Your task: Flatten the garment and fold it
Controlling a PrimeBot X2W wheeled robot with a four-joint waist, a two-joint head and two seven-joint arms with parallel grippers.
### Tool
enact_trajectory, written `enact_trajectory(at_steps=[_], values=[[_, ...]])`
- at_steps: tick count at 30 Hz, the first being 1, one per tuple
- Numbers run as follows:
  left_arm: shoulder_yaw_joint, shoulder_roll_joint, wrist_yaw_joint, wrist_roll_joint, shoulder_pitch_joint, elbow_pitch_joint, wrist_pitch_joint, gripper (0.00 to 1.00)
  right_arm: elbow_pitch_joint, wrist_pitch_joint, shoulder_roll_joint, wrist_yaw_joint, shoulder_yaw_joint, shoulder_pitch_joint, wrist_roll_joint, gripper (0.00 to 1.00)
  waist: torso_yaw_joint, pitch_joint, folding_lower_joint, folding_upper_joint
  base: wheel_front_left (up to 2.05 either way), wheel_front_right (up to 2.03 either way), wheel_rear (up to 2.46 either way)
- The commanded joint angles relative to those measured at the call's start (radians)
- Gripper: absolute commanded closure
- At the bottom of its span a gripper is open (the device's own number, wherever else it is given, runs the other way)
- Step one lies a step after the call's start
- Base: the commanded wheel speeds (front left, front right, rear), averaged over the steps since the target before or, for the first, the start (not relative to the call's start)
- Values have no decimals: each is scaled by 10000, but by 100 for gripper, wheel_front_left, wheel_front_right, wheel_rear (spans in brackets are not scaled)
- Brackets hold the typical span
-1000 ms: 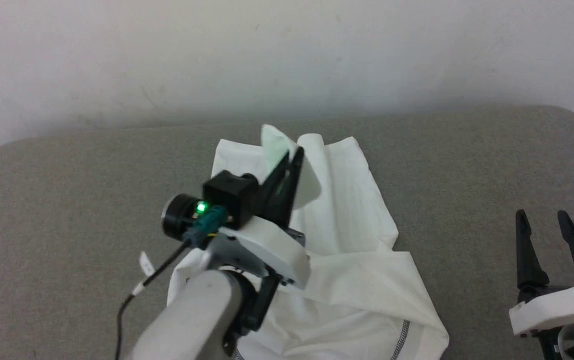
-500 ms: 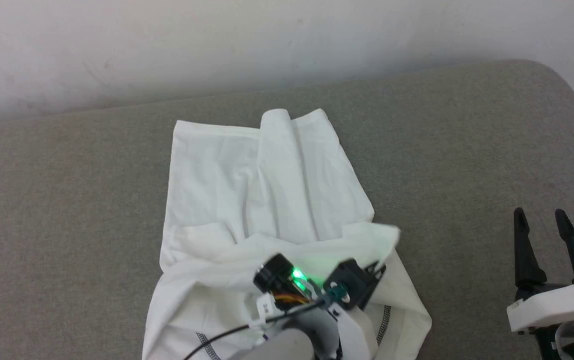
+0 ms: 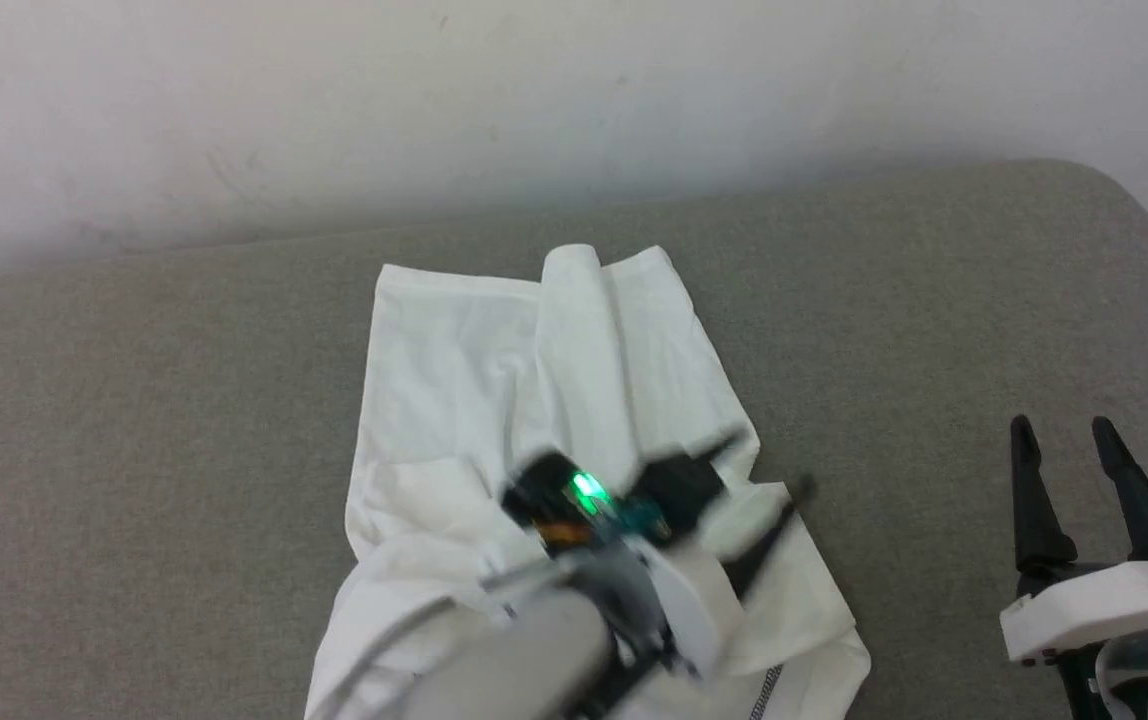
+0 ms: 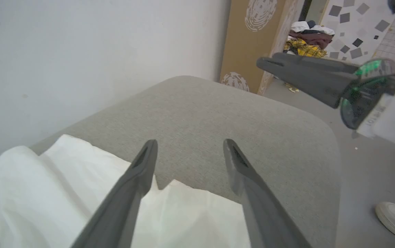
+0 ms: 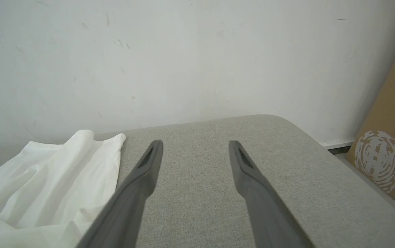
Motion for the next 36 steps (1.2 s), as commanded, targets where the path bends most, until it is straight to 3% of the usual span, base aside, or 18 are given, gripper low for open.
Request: enact_trajectory(at_steps=[1,4,9,12,16,21,31,36], values=[[488,365,145,-121,-518,-163,-38,0,-84,16,24,-19,113,-160,21,0,-57,-43,1,-2,0,0,0],[1416,1238,164,-407,-1228,-173,252,0,-220,33,24,-19,335,-242,179,0,-289,171,1,-2,0,0,0],[2499,2988,-412,-761,-2535,687,957,0,-363,-53,24,-19,770,-530,421,0,-925,1012,1,-2,0,0,0],[2843,3822,-886,-934,-3311,1449,1521,0,-379,-150,24,-19,1039,-688,581,0,-1298,1606,1,-2,0,0,0],[2530,4681,-1570,-877,-4226,2552,2390,0,-305,-323,24,-19,1435,-859,670,0,-1717,2311,1,-2,0,0,0],[2261,5090,-1756,-1070,-5042,3459,3047,0,-122,-505,24,-19,1679,-1023,628,0,-2012,2837,1,-2,0,0,0],[1264,6044,-1807,-2773,-6201,4312,5387,0,-41,-681,24,-19,2201,-1467,497,0,-2472,3907,1,-2,0,0,0],[1089,6317,-1808,-3217,-6404,4482,5644,0,-36,-675,24,-19,2261,-1516,416,0,-2503,4137,1,-2,0,0,0]])
